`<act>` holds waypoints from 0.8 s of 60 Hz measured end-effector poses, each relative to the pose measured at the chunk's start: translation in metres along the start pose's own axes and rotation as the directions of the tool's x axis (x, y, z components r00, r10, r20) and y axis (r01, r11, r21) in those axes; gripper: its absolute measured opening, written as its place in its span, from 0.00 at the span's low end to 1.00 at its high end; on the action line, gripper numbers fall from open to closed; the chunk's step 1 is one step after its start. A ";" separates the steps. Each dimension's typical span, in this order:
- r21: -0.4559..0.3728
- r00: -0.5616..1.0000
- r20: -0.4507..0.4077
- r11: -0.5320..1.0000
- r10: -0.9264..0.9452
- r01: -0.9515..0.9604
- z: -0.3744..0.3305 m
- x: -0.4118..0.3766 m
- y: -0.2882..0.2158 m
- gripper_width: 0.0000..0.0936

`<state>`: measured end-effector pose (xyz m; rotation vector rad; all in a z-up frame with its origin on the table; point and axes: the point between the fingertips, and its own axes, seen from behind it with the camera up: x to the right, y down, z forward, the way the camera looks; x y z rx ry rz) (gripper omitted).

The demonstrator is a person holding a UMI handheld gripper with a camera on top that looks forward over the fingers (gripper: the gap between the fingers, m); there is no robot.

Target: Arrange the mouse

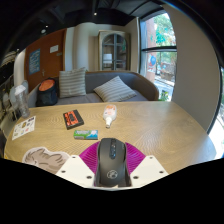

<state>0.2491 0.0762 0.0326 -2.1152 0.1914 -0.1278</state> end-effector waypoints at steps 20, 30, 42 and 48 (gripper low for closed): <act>0.010 0.973 0.195 0.992 -0.121 0.122 -0.089 -0.214 0.033 0.39; -0.082 0.978 0.142 0.982 -0.155 0.168 -0.067 -0.230 0.093 0.45; -0.037 0.963 0.163 0.974 -0.214 0.223 -0.086 -0.222 0.086 0.86; -0.005 0.958 0.191 0.976 -0.212 0.217 -0.119 -0.208 0.084 0.92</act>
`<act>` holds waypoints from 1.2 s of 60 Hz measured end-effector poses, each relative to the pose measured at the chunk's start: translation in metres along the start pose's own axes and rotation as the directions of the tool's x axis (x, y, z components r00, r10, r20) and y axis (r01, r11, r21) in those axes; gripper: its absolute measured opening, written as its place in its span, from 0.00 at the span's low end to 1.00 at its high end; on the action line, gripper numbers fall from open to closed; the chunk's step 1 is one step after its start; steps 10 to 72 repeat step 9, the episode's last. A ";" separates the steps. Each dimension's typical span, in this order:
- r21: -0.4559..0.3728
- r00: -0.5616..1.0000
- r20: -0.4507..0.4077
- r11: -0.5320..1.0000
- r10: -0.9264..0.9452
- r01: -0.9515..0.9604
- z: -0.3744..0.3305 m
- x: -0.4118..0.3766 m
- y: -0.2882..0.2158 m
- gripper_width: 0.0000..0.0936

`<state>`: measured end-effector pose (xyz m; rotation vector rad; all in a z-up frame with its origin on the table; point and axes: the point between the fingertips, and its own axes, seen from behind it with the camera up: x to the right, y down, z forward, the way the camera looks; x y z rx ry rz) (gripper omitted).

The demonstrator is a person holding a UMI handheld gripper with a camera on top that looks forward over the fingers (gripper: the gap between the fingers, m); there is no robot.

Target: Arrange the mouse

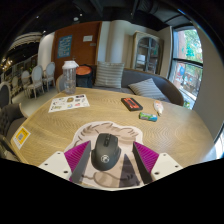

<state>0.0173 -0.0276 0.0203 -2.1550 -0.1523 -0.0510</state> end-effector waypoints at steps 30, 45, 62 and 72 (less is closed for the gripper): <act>0.065 0.994 0.102 0.997 0.036 -0.043 -0.071 0.005 0.014 0.92; 0.065 0.994 0.102 0.997 0.036 -0.043 -0.071 0.005 0.014 0.92; 0.065 0.994 0.102 0.997 0.036 -0.043 -0.071 0.005 0.014 0.92; 0.065 0.994 0.102 0.997 0.036 -0.043 -0.071 0.005 0.014 0.92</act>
